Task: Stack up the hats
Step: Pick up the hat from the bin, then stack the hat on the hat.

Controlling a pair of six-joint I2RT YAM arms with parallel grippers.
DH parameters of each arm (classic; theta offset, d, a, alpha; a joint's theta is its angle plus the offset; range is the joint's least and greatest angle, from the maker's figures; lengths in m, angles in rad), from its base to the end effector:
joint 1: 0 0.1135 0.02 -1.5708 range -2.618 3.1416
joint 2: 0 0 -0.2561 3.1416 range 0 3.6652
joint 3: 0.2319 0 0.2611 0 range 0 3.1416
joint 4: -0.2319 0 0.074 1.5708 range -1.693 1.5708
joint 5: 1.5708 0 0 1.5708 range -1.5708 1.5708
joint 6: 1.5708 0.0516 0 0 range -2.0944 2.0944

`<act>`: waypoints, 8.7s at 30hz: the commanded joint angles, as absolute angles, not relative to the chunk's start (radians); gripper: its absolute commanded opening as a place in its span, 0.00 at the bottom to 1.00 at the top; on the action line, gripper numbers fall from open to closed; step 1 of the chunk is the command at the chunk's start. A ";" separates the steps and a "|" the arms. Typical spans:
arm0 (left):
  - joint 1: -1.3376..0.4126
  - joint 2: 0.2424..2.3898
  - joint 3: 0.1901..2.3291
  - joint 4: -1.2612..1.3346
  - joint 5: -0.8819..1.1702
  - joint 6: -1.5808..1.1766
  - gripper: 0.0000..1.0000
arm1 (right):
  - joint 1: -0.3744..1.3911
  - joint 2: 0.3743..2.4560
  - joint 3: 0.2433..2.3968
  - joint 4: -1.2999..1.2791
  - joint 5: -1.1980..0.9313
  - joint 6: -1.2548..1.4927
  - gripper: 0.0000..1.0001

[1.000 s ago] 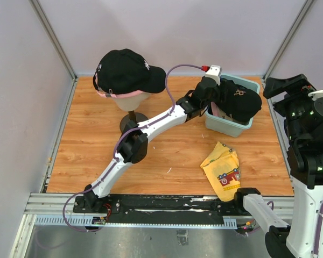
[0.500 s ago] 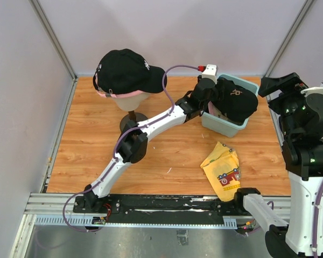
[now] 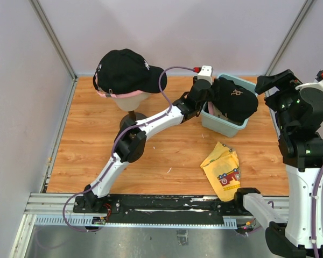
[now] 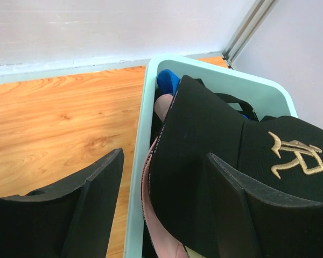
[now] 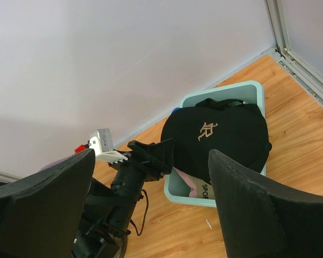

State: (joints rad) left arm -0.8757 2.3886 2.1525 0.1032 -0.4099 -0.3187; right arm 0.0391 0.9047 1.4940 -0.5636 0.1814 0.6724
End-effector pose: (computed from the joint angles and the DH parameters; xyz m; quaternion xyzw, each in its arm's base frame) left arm 0.3925 -0.4386 0.2715 0.0737 0.7452 -0.2360 0.6193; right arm 0.1646 -0.0029 0.5092 0.2781 0.6403 0.1891 0.6906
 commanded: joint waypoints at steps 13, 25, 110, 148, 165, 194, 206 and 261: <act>-0.851 2.392 2.191 0.141 -0.284 -0.371 0.59 | 0.065 0.884 1.468 -0.522 0.185 0.642 0.86; -0.851 2.404 2.202 0.133 -0.247 -0.389 0.39 | 0.067 0.868 1.459 -0.527 0.189 0.639 0.86; -0.842 2.025 2.029 0.380 0.544 0.036 0.00 | 0.019 1.410 1.948 -0.882 0.023 0.375 0.88; -0.956 1.817 1.801 0.446 0.294 0.043 0.24 | -0.133 1.161 1.617 -0.874 -0.195 0.587 0.00; -0.955 1.761 1.735 0.416 0.284 -0.043 0.35 | -0.166 1.038 1.585 -0.957 -0.020 0.532 0.00; -0.956 1.808 1.819 0.258 0.218 -0.079 0.39 | -0.183 0.969 1.651 -1.044 0.189 0.440 0.00; -0.956 1.813 1.927 0.133 0.160 -0.158 0.40 | -0.184 0.918 1.752 -1.002 0.210 0.383 0.01; -0.738 1.561 2.052 -0.148 0.320 -0.031 0.80 | -0.141 1.008 1.775 -0.168 -0.926 0.423 0.01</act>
State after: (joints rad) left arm -0.7052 1.5444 2.0041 -0.1284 0.2920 -0.1291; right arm -0.1555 1.0046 1.7264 -0.2680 -0.8555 0.3843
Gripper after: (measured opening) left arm 0.797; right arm 0.055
